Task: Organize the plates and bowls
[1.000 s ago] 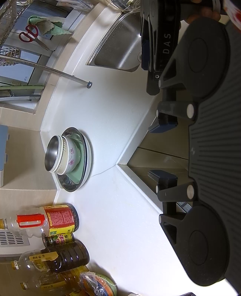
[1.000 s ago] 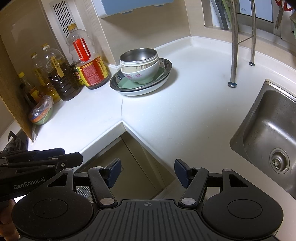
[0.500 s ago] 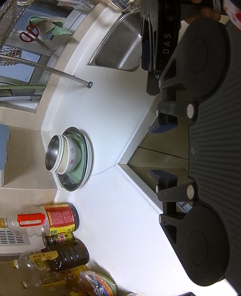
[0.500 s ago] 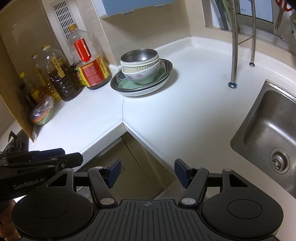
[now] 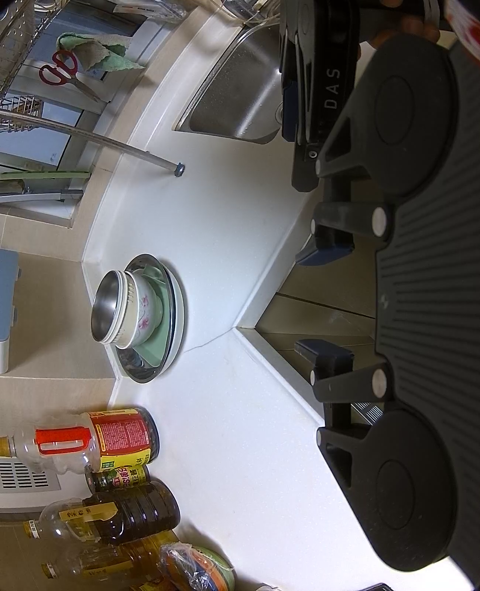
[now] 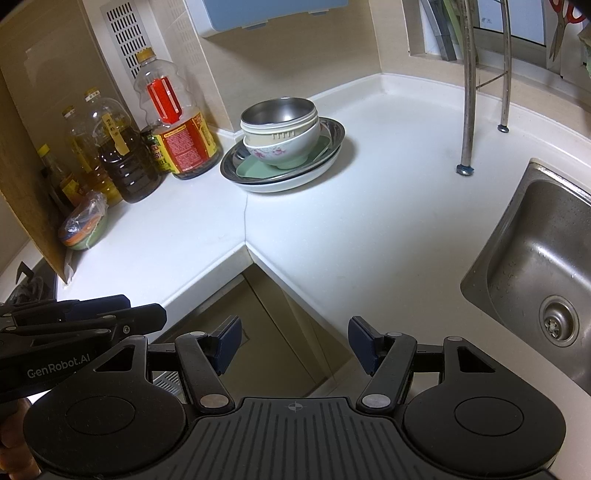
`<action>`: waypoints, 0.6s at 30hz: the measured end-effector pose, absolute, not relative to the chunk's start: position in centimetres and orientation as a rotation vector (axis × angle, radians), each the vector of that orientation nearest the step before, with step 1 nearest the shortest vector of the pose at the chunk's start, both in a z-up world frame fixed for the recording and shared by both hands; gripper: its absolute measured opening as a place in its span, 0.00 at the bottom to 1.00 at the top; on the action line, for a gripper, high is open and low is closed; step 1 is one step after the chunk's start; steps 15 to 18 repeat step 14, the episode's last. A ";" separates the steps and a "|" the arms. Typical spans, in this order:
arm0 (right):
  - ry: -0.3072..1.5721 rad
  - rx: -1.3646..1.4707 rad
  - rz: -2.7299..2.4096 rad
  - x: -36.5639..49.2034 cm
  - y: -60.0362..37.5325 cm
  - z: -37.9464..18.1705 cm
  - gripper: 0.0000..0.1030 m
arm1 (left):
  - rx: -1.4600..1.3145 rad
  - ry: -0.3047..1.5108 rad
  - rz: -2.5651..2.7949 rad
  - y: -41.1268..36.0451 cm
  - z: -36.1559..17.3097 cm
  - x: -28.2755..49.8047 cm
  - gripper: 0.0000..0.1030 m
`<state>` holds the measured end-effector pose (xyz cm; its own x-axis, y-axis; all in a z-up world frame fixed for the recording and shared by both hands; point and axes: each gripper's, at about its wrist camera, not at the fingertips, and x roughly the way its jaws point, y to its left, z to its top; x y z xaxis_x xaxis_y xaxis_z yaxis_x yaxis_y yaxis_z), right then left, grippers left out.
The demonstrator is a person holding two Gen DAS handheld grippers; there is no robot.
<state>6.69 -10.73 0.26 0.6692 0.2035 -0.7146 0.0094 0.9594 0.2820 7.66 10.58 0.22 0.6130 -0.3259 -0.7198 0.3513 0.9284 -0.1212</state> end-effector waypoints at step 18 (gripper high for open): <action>0.836 0.278 0.105 7.5 -10.7 0.4 0.62 | 0.040 0.818 -0.394 10.5 0.3 8.2 0.40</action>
